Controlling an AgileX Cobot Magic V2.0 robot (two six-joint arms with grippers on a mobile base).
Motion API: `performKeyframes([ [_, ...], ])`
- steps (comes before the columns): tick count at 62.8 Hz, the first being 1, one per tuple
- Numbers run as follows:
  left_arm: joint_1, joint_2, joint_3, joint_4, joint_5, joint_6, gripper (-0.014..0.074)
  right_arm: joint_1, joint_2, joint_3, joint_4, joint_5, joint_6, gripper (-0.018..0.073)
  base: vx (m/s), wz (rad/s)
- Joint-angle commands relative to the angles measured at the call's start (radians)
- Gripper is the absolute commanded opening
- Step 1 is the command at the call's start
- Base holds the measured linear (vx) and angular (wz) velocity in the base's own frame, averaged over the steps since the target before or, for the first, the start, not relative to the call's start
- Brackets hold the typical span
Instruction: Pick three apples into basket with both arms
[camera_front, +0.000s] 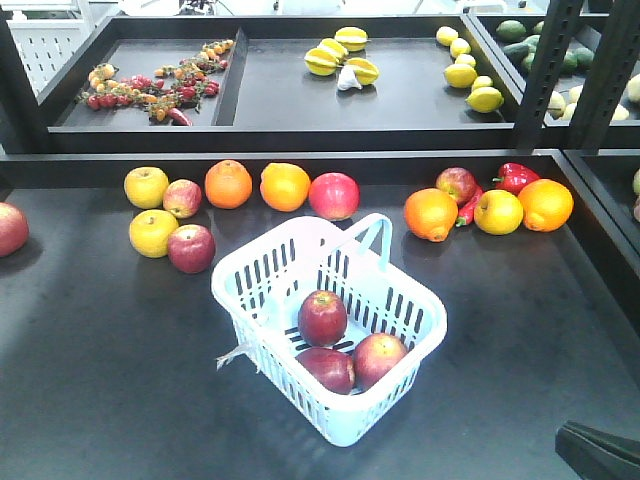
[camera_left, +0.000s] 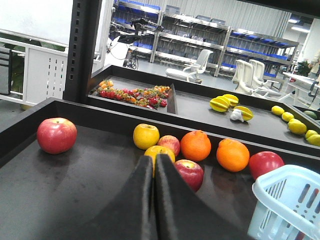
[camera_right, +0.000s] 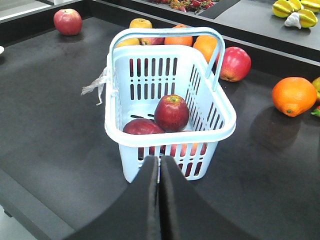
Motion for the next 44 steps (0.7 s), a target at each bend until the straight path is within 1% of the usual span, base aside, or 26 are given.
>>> performKeyframes([
  [1, 0.004, -0.015, 0.024, -0.009, -0.070, 0.001, -0.0007, 0.002, 0.010, -0.027, 0.020, -0.056, 0.000, -0.0001, 0.00, 0.00],
  [26, 0.004, -0.015, 0.024, -0.009, -0.070, 0.001, -0.0007, 0.002, 0.010, -0.027, 0.020, -0.056, 0.000, -0.0001, 0.00, 0.00],
  [31, 0.004, -0.015, 0.024, -0.009, -0.070, 0.001, -0.0007, 0.002, 0.007, -0.005, 0.020, -0.070, -0.001, -0.0001, 0.00, 0.00],
  [36, 0.004, -0.015, 0.024, -0.009, -0.070, 0.001, -0.0007, 0.002, 0.007, 0.045, -0.021, -0.096, 0.000, -0.0001, 0.00, 0.00],
  [39, 0.004, -0.015, 0.024, -0.009, -0.070, 0.001, -0.0007, 0.002, 0.007, 0.083, -0.054, -0.128, 0.036, -0.0001, 0.00, 0.00],
  [42, 0.004, -0.015, 0.024, -0.009, -0.070, 0.001, -0.0007, 0.002, 0.004, 0.114, -0.082, -0.170, 0.124, -0.0001, 0.00, 0.00],
  [44, 0.004, -0.015, 0.024, -0.009, -0.070, 0.001, -0.0007, 0.002, -0.003, 0.135, -0.114, -0.202, 0.207, -0.0001, 0.00, 0.00],
])
